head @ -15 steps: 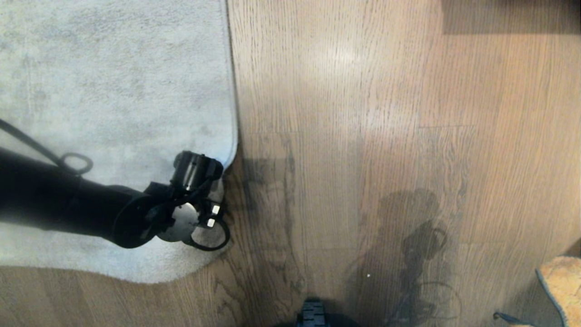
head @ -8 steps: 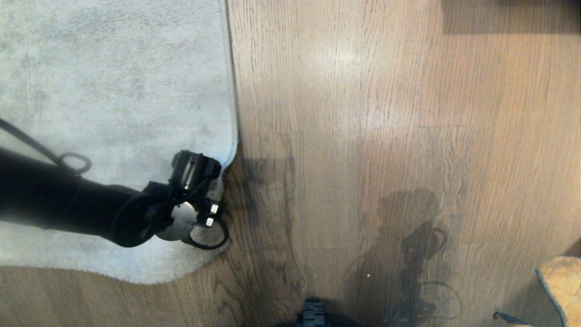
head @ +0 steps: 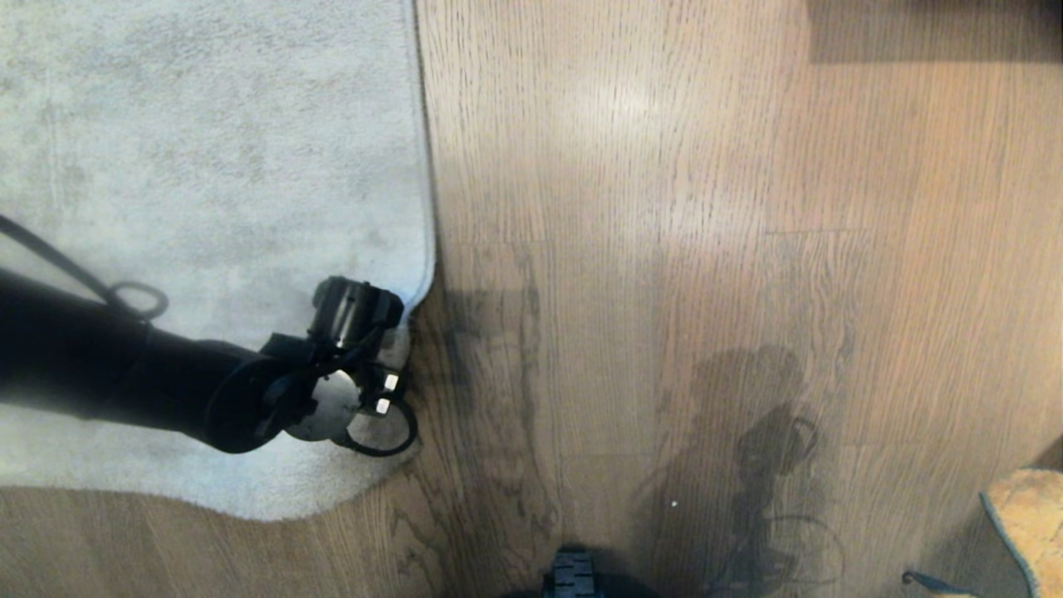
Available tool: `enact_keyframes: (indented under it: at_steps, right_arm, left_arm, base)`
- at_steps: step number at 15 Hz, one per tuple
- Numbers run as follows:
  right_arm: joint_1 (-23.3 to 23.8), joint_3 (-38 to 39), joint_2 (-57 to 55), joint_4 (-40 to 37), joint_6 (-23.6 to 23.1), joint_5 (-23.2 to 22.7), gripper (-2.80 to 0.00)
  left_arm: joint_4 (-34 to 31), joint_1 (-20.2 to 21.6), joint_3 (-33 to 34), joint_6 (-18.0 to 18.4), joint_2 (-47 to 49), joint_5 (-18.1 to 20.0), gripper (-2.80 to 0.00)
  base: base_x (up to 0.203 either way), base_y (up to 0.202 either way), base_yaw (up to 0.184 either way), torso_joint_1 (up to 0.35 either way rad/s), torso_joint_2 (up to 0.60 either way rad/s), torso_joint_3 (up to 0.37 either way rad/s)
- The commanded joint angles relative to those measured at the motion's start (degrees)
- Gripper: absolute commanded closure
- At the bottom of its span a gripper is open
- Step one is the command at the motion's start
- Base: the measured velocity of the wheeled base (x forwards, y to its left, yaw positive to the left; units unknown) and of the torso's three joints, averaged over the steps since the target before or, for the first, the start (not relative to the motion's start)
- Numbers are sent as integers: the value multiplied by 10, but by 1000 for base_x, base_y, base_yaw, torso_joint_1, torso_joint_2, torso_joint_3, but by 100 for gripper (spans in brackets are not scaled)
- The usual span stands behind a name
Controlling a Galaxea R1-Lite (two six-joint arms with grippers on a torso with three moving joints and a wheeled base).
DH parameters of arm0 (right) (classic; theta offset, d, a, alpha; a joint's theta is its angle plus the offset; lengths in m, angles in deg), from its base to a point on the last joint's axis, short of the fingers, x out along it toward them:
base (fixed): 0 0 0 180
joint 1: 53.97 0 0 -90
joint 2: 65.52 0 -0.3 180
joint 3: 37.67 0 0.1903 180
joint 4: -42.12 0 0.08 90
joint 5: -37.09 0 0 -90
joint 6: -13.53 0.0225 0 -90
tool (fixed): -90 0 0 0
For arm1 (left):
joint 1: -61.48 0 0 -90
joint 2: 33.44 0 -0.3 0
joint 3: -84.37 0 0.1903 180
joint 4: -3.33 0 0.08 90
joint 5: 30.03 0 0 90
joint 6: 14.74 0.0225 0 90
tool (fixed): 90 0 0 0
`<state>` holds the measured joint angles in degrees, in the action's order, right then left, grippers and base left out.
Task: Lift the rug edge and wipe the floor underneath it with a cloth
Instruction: Lift up the carpet
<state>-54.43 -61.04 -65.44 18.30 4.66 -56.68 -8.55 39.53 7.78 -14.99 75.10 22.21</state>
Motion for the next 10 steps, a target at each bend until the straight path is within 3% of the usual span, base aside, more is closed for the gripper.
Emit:
enact_keyframes:
  at_steps: [1, 10]
  right_arm:
    - [-1, 0, -1, 0, -1, -1, 0]
    - [0, 0, -1, 0, 0, 0, 0]
  left_arm:
    - [1, 1, 4, 0, 2, -3, -280]
    - [21, 10, 29, 4, -3, -3, -280]
  base:
    - [0, 0, 0, 0, 0, 0]
    - [0, 0, 0, 0, 0, 0]
